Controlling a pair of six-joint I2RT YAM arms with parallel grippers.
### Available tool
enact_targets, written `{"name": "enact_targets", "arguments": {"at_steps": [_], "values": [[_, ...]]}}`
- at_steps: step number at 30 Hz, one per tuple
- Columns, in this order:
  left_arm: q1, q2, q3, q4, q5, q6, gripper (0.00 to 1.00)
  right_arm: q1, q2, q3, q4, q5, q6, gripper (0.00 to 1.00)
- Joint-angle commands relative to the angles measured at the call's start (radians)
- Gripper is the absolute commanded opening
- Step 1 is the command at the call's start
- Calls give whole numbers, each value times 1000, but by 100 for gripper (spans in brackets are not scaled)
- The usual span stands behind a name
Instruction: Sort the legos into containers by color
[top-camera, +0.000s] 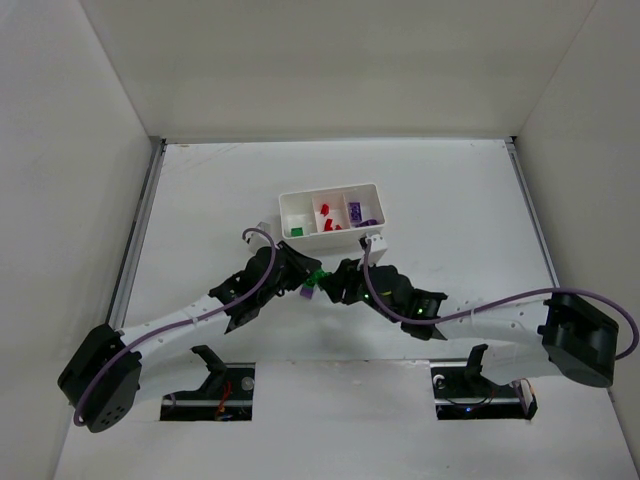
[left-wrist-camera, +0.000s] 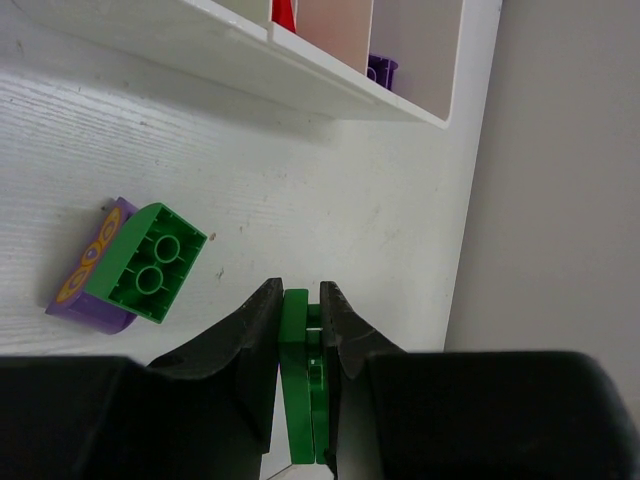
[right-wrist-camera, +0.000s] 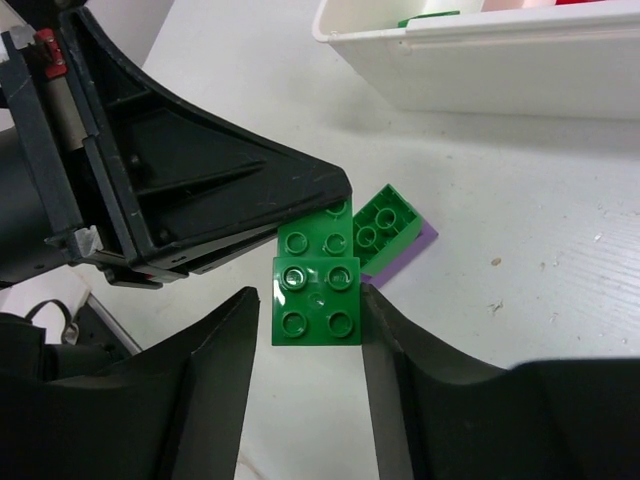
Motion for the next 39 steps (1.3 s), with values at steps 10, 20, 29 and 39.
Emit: {"name": "enact_targets", "arguments": {"at_steps": [10, 20, 29, 39], "values": [[-4, -56, -32, -3, -14, 32, 7, -52, -86, -23, 53, -35, 38, 28], [55, -188, -94, -76, -19, 78, 7, -193, -219, -18, 6, -176, 49, 28], [159, -329, -109, -150, -9, 119, 9, -204, 181, 339, -71, -141, -109, 29], [236, -296, -98, -118, 32, 153, 10, -236, 502, 663, -189, -93, -197, 34]]}}
